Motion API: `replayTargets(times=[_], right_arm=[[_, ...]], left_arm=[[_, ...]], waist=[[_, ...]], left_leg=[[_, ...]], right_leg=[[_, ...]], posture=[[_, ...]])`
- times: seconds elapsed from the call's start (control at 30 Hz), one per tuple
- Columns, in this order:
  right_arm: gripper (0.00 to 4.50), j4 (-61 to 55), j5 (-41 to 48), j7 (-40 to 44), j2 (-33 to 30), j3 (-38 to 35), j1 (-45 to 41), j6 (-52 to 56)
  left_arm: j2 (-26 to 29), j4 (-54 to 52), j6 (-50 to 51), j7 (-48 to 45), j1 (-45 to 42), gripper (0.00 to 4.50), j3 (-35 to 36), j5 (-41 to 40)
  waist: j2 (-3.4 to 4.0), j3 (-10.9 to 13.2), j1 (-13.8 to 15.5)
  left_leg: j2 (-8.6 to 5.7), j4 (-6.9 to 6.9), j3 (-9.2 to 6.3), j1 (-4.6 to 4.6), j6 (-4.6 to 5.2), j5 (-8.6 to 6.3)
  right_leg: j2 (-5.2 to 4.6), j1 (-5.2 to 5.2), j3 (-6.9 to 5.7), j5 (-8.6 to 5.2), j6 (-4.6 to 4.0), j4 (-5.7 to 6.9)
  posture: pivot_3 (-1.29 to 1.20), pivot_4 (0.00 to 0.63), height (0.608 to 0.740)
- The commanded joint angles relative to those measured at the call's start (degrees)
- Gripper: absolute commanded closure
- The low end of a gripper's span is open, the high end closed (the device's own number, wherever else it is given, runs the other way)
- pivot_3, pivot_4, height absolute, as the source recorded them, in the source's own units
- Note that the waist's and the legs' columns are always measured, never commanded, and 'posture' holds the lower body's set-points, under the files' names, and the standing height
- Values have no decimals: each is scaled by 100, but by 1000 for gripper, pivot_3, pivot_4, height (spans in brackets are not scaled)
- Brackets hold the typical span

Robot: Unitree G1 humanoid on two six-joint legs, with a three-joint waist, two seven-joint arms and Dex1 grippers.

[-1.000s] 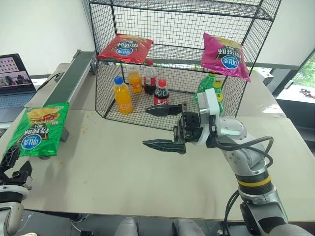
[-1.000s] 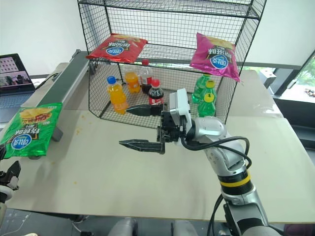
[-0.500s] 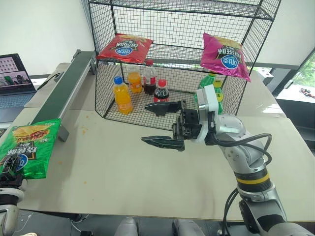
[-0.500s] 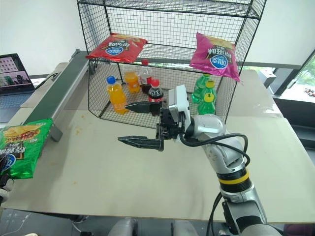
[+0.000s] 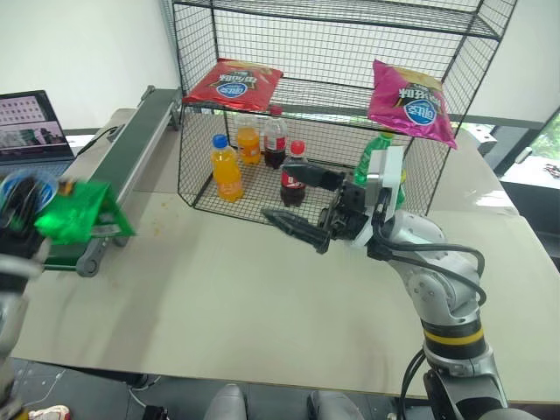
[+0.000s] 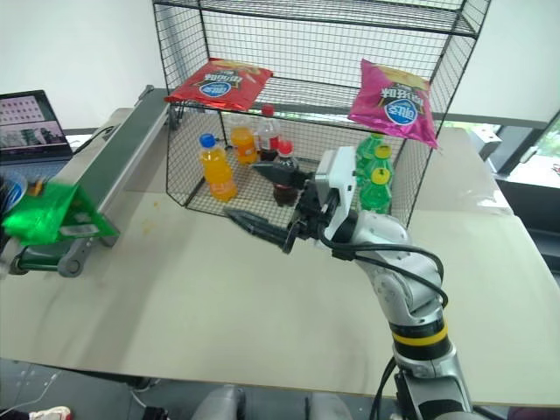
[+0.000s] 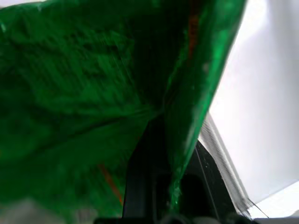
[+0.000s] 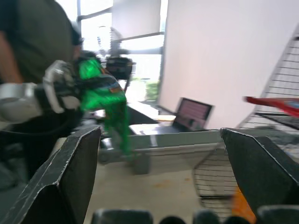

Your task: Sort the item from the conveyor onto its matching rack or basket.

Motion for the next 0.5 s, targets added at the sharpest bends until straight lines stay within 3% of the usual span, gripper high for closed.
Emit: replayTargets(times=[0.03,0.23,0.33,0.4,0.5], right_arm=[[0,-517,-496,-905,154,-310,195,-289],[0,-1385,-1238,-1962,198,-608,725,-414],[0,-1733,-1522,-2370,227,-700,926,-391],[0,-1959,-1687,-2569,231,-725,1083,-354],[0,-2237,-1898,-2847,267,-707,1318,-290]], left_arm=[[-36,-86,378,159,-1274,4411,-995,-92],[-976,981,857,288,-3329,4411,-2261,-92],[-1470,1576,1073,135,-4110,4411,-2509,-92],[-1630,2185,1186,-145,-4608,4411,-2752,-92],[-1902,3464,1190,-974,-5471,4411,-3035,672]], waist=[[0,0,-26],[3,0,-49],[3,0,-39],[3,0,-53],[6,0,-51]], left_leg=[[-1,-1,2,-2,-1,0],[-2,-15,-1,-5,1,1],[-5,-10,-6,-9,1,1],[-10,-6,-5,-12,1,1],[-12,-9,-7,-8,1,2]], right_leg=[[0,-1,3,1,1,-4],[2,-7,3,1,2,-4],[2,-5,2,1,3,-7],[1,-5,5,2,4,-11],[2,-4,4,1,6,-10]], posture=[[0,150,740],[0,150,740],[0,150,740],[0,150,740],[0,150,740]])
